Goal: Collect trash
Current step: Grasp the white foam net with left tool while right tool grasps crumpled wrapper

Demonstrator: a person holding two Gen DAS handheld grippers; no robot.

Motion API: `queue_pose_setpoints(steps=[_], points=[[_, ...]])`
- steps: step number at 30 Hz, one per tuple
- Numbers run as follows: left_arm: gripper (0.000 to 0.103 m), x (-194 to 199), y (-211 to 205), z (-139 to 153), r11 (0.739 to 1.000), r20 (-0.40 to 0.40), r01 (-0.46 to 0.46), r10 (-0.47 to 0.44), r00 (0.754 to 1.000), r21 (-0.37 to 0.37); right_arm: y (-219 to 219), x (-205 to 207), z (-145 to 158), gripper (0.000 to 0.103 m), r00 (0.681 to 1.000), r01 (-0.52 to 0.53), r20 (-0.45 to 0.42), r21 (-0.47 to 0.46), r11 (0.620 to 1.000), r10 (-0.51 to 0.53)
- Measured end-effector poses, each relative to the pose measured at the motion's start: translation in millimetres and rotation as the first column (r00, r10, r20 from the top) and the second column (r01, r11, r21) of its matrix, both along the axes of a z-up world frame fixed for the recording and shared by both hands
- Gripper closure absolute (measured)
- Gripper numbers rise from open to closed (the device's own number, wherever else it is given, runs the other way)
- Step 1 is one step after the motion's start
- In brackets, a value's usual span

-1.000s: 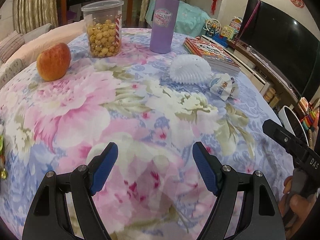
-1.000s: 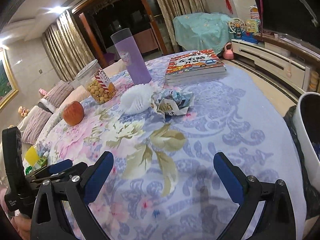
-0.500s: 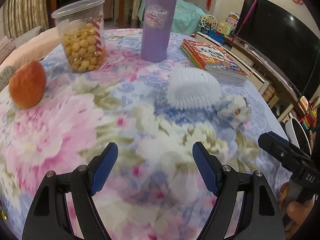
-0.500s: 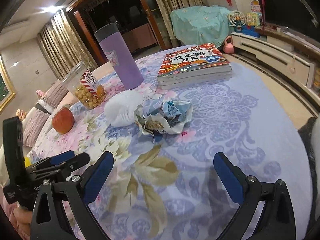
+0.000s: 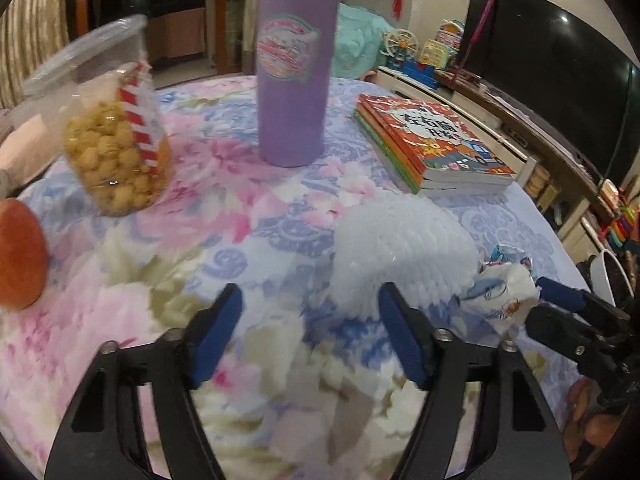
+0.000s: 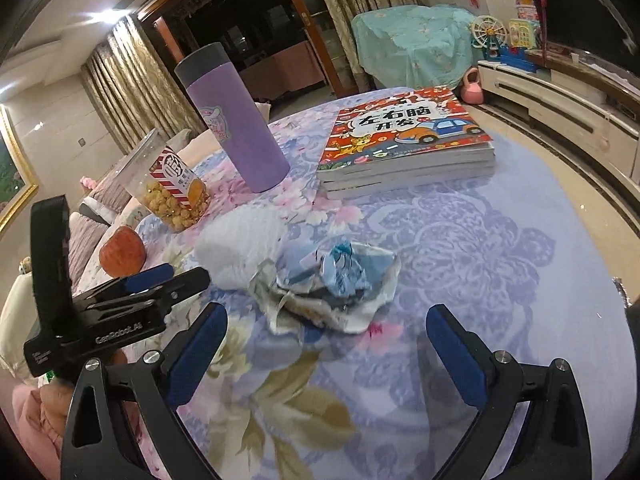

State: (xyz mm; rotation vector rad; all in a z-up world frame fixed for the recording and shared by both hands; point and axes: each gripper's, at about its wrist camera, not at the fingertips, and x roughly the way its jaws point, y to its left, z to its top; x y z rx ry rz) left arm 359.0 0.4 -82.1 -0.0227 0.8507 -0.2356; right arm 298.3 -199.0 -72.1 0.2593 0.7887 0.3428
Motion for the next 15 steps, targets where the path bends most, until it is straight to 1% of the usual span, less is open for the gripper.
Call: queue_pose_setpoints(steps=[1,2,3,4,5,7,8,9,10,11,12,13,14,15], points=[[0.045,3.7,-2.3,-2.2,1.0,-0.006,0.013,-0.013,1.0,-0.004,-1.0,3.7,-1.5,0.004,1.0,-0.005,-0.01,0.01,1.0,0.005],[0.055,5.1,-4.8,-3.1,1.0,-0.01,0.023,-0.023,1.0,-0.004,-1.3,7.4,-3.5,0.004,1.0,-0.009,-0.023,0.018,1.0,0.009],[0.061,6.5,-8.1,-4.1,0.999,-0.013,0.037,-0.037,0.999,-0.005,-1.7,10.6,-5.1,0.009,0.999,-0.011,-0.031,0.024,1.0,0.012],[0.075,7.0,-12.4,-4.7,0.998,-0.015,0.058,-0.058,0.998,-0.004,-2.4,12.6,-5.9,0.017,0.999,-0.012,-0.038,0.027,1.0,0.013],[0.089,6.6,-15.2,-4.6,0.998,-0.012,0.07,-0.07,0.997,0.002,-2.5,14.8,-7.1,0.022,0.999,-0.015,-0.045,0.029,0.999,0.016],[0.092,3.4,-21.5,-3.7,0.996,-0.001,0.083,-0.083,0.997,0.033,-1.4,17.5,-9.4,0.038,0.997,-0.04,-0.059,0.047,0.998,0.043],[0.093,1.3,-22.5,-2.3,0.995,0.008,0.086,-0.086,0.996,0.041,-0.7,17.1,-9.2,0.042,0.997,-0.052,-0.058,0.051,0.997,0.055],[0.093,-0.5,-22.3,-1.1,0.995,0.011,0.088,-0.089,0.996,0.041,0.5,15.2,-8.1,0.053,0.997,-0.061,-0.048,0.052,0.997,0.063],[0.093,-3.7,-21.3,0.9,0.996,0.009,0.087,-0.088,0.996,0.033,1.3,13.7,-6.9,0.062,0.997,-0.061,-0.039,0.049,0.997,0.063],[0.093,-6.3,-20.3,2.4,0.996,0.007,0.083,-0.083,0.996,0.028,1.3,11.5,-5.3,0.065,0.998,-0.057,-0.031,0.045,0.997,0.058],[0.093,-9.5,-19.5,4.0,0.996,0.008,0.08,-0.081,0.997,0.023,0.6,9.2,-4.2,0.073,0.998,-0.051,-0.031,0.043,0.998,0.052],[0.093,-15.7,-19.3,7.0,0.997,0.013,0.08,-0.08,0.997,0.019,-0.7,7.7,-3.8,0.079,0.998,-0.047,-0.032,0.042,0.998,0.048],[0.093,-19.0,-19.7,9.0,0.997,0.016,0.078,-0.078,0.997,0.019,-2.5,4.5,-3.2,0.082,0.999,-0.041,-0.031,0.043,0.998,0.042],[0.093,-25.8,-19.9,12.1,0.997,0.022,0.071,-0.071,0.997,0.017,-4.4,0.5,-2.5,0.088,0.999,-0.038,-0.03,0.044,0.998,0.039]])
